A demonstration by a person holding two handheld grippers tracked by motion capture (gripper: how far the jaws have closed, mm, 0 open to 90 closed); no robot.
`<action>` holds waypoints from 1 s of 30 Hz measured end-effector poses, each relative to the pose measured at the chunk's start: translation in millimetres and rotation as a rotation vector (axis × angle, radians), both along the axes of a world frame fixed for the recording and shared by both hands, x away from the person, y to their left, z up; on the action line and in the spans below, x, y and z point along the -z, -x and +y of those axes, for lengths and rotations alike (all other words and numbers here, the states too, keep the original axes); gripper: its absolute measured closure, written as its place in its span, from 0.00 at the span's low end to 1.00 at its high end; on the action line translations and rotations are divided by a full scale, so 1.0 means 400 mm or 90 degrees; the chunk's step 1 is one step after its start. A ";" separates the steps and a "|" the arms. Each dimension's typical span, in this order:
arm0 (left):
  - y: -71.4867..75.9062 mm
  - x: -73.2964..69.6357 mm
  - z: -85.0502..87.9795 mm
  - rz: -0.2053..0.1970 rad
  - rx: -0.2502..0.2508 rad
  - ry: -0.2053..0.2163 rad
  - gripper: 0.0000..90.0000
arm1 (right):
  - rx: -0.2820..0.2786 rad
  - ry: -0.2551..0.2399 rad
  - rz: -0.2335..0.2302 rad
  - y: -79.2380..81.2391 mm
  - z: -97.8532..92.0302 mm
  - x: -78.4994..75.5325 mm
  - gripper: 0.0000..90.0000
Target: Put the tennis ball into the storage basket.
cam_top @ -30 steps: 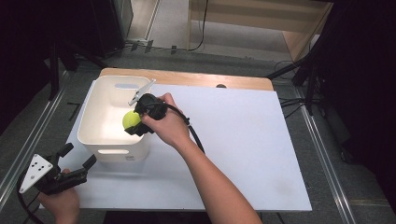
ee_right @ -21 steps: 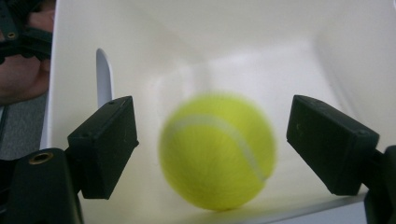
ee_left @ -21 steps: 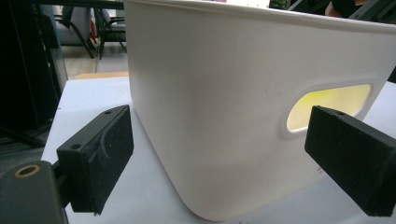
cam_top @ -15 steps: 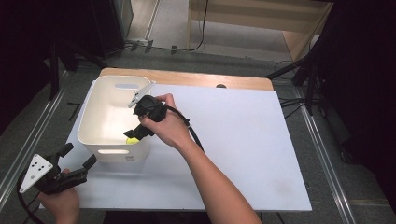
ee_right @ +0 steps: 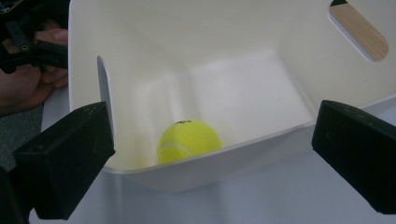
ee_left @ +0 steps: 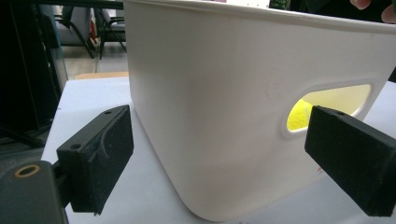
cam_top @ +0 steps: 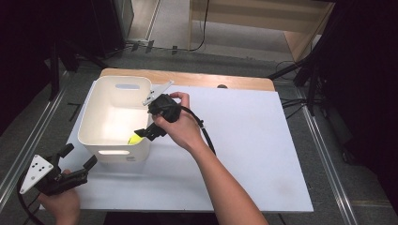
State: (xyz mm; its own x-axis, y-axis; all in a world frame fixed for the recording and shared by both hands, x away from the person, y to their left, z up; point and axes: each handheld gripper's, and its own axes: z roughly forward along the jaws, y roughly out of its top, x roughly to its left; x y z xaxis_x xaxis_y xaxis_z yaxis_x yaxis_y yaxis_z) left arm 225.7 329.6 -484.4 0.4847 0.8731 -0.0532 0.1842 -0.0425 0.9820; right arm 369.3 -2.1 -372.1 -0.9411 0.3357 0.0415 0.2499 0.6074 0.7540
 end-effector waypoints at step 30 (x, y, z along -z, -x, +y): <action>0.000 0.000 -0.004 0.000 0.000 -0.006 0.09 | 0.078 -0.010 -0.004 0.024 -0.139 0.046 0.00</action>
State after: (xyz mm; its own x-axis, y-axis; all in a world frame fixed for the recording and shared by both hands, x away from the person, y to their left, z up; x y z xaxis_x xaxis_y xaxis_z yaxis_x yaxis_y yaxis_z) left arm 225.8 327.9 -484.5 0.4845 0.8736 -0.0450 0.1847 -0.0519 0.9814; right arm 359.8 -57.8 -390.4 -0.8933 0.4475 0.0413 0.3162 0.5605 0.7654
